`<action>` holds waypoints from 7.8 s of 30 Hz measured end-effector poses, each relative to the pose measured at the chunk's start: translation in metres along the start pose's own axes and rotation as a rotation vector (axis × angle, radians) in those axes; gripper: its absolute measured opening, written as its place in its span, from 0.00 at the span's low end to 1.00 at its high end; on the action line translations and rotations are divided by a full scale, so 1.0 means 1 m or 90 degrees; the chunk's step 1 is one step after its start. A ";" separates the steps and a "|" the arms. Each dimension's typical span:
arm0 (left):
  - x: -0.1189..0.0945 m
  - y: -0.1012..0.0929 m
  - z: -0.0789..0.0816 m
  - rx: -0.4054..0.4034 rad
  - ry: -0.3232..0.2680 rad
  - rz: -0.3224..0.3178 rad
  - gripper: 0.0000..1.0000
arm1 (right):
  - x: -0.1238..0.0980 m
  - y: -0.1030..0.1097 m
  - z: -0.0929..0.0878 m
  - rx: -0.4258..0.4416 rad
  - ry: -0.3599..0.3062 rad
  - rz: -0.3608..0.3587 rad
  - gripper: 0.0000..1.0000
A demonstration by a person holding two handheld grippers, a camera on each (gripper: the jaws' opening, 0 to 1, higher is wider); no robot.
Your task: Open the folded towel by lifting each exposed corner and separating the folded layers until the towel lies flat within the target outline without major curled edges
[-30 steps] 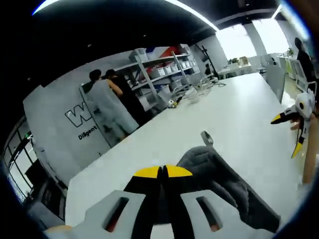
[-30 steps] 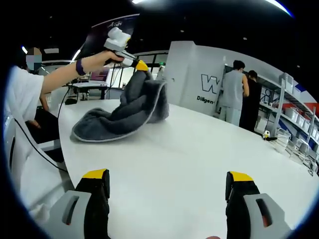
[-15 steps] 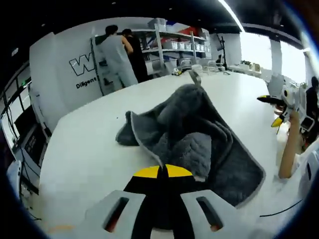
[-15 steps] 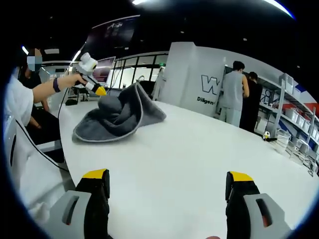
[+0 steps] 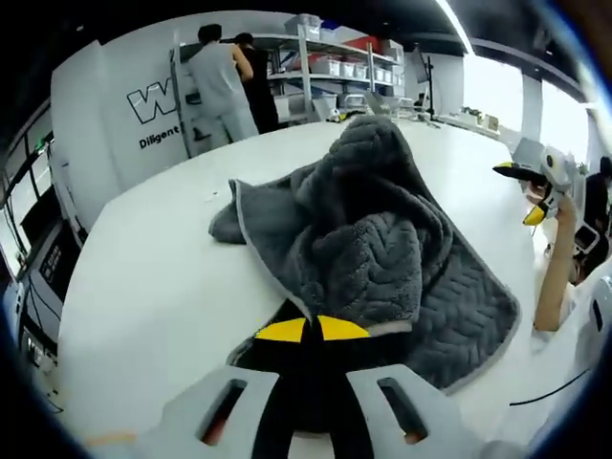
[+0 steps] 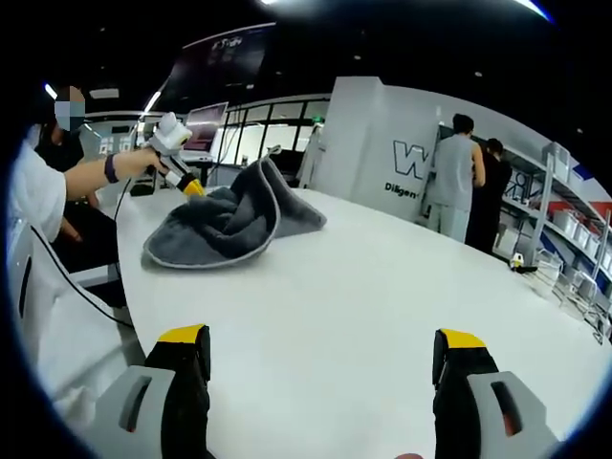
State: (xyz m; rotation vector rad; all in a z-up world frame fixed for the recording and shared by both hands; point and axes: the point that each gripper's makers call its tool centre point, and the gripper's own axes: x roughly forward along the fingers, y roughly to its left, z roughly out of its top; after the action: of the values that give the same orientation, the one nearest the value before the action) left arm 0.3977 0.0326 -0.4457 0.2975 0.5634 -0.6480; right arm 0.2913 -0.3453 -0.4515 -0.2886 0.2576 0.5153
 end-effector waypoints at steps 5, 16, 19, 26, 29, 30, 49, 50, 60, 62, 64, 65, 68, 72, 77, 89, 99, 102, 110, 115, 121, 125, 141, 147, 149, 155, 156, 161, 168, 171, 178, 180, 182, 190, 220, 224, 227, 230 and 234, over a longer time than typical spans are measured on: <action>-0.017 0.004 0.017 -0.020 -0.050 -0.007 0.06 | -0.002 -0.003 -0.001 0.007 -0.001 -0.007 0.99; -0.043 0.004 0.058 0.014 -0.205 -0.024 0.38 | 0.000 -0.001 -0.002 0.009 0.003 -0.010 0.99; -0.047 0.000 0.072 0.018 -0.265 -0.040 0.57 | 0.005 0.003 0.000 0.005 0.006 -0.003 0.99; -0.042 0.001 0.078 0.020 -0.286 -0.048 0.82 | 0.015 0.014 0.005 -0.015 0.013 0.015 0.99; -0.035 0.002 0.081 0.047 -0.298 -0.051 0.93 | 0.020 0.022 0.015 -0.016 -0.004 0.037 0.99; -0.033 0.001 0.082 0.059 -0.304 -0.055 0.95 | 0.023 0.024 0.018 -0.015 -0.009 0.043 0.98; 0.018 0.044 0.096 0.127 -0.329 -0.059 0.99 | 0.110 -0.027 0.100 0.039 0.010 0.120 0.89; 0.020 0.049 0.095 0.130 -0.324 -0.052 0.99 | 0.116 -0.034 0.103 0.034 0.013 0.108 0.88; 0.029 0.073 0.082 0.144 -0.306 -0.044 0.99 | 0.226 -0.091 0.154 0.011 0.022 0.044 0.79; 0.031 0.078 0.080 0.150 -0.298 -0.049 0.99 | 0.250 -0.089 0.162 0.010 0.015 0.056 0.79; 0.035 0.079 0.079 0.152 -0.294 -0.060 0.99 | 0.274 -0.084 0.166 0.003 0.019 0.073 0.79; 0.037 0.079 0.078 0.155 -0.290 -0.066 0.99 | 0.286 -0.081 0.167 -0.007 0.023 0.081 0.79; 0.042 0.078 0.077 0.164 -0.287 -0.080 0.99 | 0.324 -0.068 0.162 -0.038 0.052 0.115 0.78; 0.047 0.071 0.075 0.167 -0.297 -0.105 0.99 | 0.367 -0.048 0.158 -0.039 0.070 0.176 0.78; 0.045 0.060 0.064 0.176 -0.288 -0.126 0.98 | 0.406 -0.018 0.141 -0.065 0.106 0.228 0.74; 0.042 0.056 0.055 0.123 -0.293 -0.159 0.96 | 0.438 0.024 0.105 -0.071 0.170 0.322 0.52; 0.043 0.059 0.052 0.124 -0.289 -0.151 0.96 | 0.422 0.059 0.087 -0.060 0.196 0.361 0.19; 0.044 0.062 0.049 0.132 -0.282 -0.143 0.98 | 0.414 0.066 0.087 -0.068 0.198 0.372 0.01; 0.035 0.063 0.050 0.100 -0.290 -0.165 0.99 | 0.432 -0.018 0.142 -0.096 0.148 0.275 0.00; 0.030 0.060 0.051 0.077 -0.297 -0.188 0.99 | 0.398 -0.051 0.178 -0.092 0.078 0.172 0.00; 0.029 0.062 0.053 0.083 -0.299 -0.179 0.99 | 0.353 -0.101 0.219 -0.100 0.010 0.031 0.00; 0.030 0.065 0.051 0.085 -0.294 -0.173 0.99 | 0.330 -0.150 0.233 -0.086 -0.015 -0.071 0.00; 0.035 0.080 0.047 0.075 -0.286 -0.156 0.99 | 0.179 -0.354 0.065 0.222 0.052 -0.482 0.00; 0.035 0.081 0.047 0.074 -0.284 -0.156 0.99 | 0.100 -0.382 -0.027 0.287 0.123 -0.571 0.00; 0.035 0.081 0.046 0.074 -0.285 -0.155 0.99 | 0.082 -0.376 -0.043 0.323 0.115 -0.589 0.00; 0.041 0.079 0.042 0.076 -0.271 -0.159 0.99 | 0.054 -0.362 -0.075 0.402 0.075 -0.571 0.04; 0.042 0.079 0.041 0.076 -0.268 -0.160 0.99 | 0.050 -0.360 -0.074 0.382 0.068 -0.565 0.10; 0.042 0.077 0.039 0.082 -0.260 -0.162 0.98 | 0.030 -0.368 -0.061 0.281 0.033 -0.554 0.36; 0.046 0.068 0.034 0.087 -0.248 -0.170 0.97 | 0.010 -0.318 -0.018 0.198 -0.018 -0.422 0.64; 0.049 0.064 0.028 0.096 -0.234 -0.172 0.97 | 0.001 -0.268 0.006 0.182 -0.053 -0.345 0.80; 0.051 0.057 0.028 0.105 -0.224 -0.190 0.97 | -0.023 -0.198 0.014 0.185 -0.021 -0.281 0.99; 0.049 0.052 0.030 0.104 -0.229 -0.201 0.97 | -0.029 -0.183 0.013 0.177 -0.014 -0.275 0.99; 0.047 0.038 0.029 0.116 -0.242 -0.236 0.97 | -0.035 -0.169 0.007 0.167 0.006 -0.282 0.99; 0.041 0.008 0.014 0.106 -0.212 -0.241 0.93 | -0.038 -0.107 0.003 0.159 -0.034 -0.244 0.99; -0.005 -0.168 -0.038 -0.026 -0.173 -0.166 0.47 | -0.058 -0.061 0.040 0.089 -0.167 -0.241 0.99; 0.004 -0.165 -0.041 -0.019 -0.148 -0.162 0.37 | -0.058 -0.061 0.038 0.089 -0.160 -0.241 0.99; 0.009 -0.159 -0.041 0.049 -0.115 -0.139 0.24 | -0.058 -0.062 0.038 0.092 -0.160 -0.239 0.99; 0.010 -0.155 -0.039 0.042 -0.099 -0.150 0.09 | -0.056 -0.062 0.035 0.095 -0.153 -0.238 0.99; 0.006 -0.133 -0.044 0.021 -0.073 -0.163 0.06 | -0.057 -0.064 0.033 0.098 -0.148 -0.244 0.99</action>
State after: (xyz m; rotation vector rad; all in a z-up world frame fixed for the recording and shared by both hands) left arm 0.2991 -0.0534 -0.4968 0.2188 0.4846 -0.9163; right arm 0.2822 -0.4127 -0.3904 -0.1208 0.0129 0.1458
